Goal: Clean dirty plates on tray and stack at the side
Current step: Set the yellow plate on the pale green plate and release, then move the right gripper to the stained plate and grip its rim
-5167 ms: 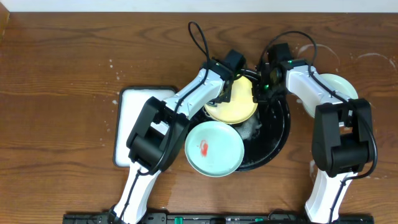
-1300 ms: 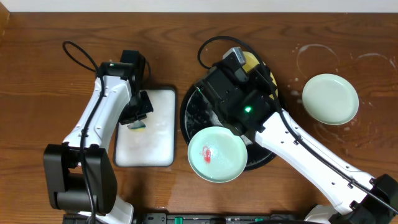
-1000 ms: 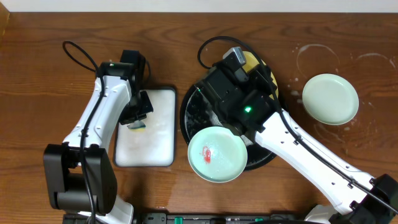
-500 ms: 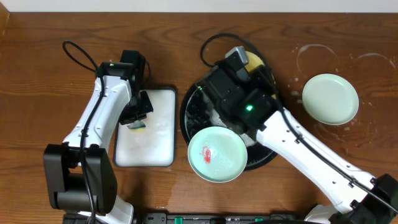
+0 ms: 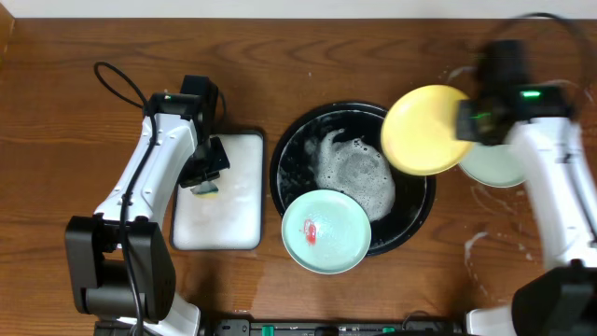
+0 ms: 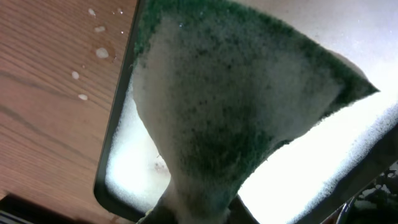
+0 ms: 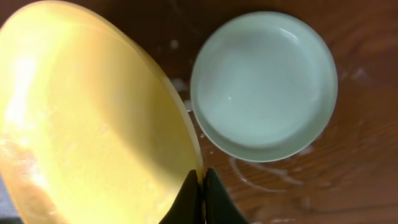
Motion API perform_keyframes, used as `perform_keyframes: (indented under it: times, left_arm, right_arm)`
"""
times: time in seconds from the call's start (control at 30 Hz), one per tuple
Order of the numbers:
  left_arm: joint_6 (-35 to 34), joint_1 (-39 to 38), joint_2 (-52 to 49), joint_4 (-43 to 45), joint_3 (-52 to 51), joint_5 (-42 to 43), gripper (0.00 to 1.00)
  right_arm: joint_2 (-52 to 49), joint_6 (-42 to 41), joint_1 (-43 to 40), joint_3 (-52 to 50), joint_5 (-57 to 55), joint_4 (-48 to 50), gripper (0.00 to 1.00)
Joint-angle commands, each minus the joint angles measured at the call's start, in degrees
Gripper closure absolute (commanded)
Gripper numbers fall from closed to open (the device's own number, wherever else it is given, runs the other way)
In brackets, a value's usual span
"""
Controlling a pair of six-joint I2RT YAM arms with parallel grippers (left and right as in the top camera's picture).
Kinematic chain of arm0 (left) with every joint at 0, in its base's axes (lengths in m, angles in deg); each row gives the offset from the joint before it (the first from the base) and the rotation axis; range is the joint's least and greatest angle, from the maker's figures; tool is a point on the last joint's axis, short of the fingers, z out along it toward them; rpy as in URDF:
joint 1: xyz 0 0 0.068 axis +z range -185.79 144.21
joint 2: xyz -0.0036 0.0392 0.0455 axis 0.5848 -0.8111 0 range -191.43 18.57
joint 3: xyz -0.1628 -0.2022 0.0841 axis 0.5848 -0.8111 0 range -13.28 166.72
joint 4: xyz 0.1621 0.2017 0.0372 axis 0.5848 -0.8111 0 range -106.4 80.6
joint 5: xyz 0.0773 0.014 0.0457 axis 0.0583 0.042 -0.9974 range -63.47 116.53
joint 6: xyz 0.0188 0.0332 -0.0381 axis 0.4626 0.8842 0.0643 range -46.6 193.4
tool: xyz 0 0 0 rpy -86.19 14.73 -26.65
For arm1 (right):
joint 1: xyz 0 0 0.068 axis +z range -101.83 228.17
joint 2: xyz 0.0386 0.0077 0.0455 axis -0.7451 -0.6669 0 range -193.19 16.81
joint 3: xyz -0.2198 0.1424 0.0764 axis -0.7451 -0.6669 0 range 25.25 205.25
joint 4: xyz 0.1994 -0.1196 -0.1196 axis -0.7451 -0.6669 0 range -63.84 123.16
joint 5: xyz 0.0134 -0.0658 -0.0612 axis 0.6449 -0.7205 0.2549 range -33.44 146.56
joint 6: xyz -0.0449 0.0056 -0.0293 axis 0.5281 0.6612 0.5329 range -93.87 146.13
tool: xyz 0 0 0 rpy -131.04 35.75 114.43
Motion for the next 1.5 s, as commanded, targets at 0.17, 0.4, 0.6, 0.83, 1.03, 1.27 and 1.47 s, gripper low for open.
perform_keyframes:
  times: [0.17, 0.4, 0.6, 0.83, 1.03, 1.27, 1.47]
  left_arm:
    - [0.94, 0.13, 0.02, -0.24, 0.11, -1.07, 0.89]
    - [0.96, 0.13, 0.02, -0.22, 0.11, -1.07, 0.89]
    - [0.98, 0.13, 0.02, -0.24, 0.11, -0.66, 0.89]
    - [0.98, 0.13, 0.02, -0.17, 0.11, 0.61, 0.89]
    - [0.98, 0.13, 0.02, -0.17, 0.11, 0.61, 0.89]
    - [0.96, 0.13, 0.02, -0.17, 0.11, 0.61, 0.89]
    - [0.98, 0.13, 0.02, -0.2, 0.11, 0.61, 0.89]
  right_arm:
    - [-2.47, -5.6, -23.87, 0.24, 19.32, 2.21, 0.99]
    - [-12.57, -7.85, -30.42, 0.22, 15.08, 1.6, 0.99]
    - [-15.63, -7.32, -30.27, 0.26, 19.28, 2.49, 0.61]
    - [-8.04, 0.87, -25.9, 0.26, 33.07, 1.46, 0.48]
    - [-1.66, 8.59, -11.21, 0.24, 33.24, -7.32, 0.48]
    - [-2.82, 8.57, 16.61, -5.25, 21.2, -10.29, 0.47]
    - [-4.37, 2.05, 31.74, -16.59, 18.34, -3.78, 0.48]
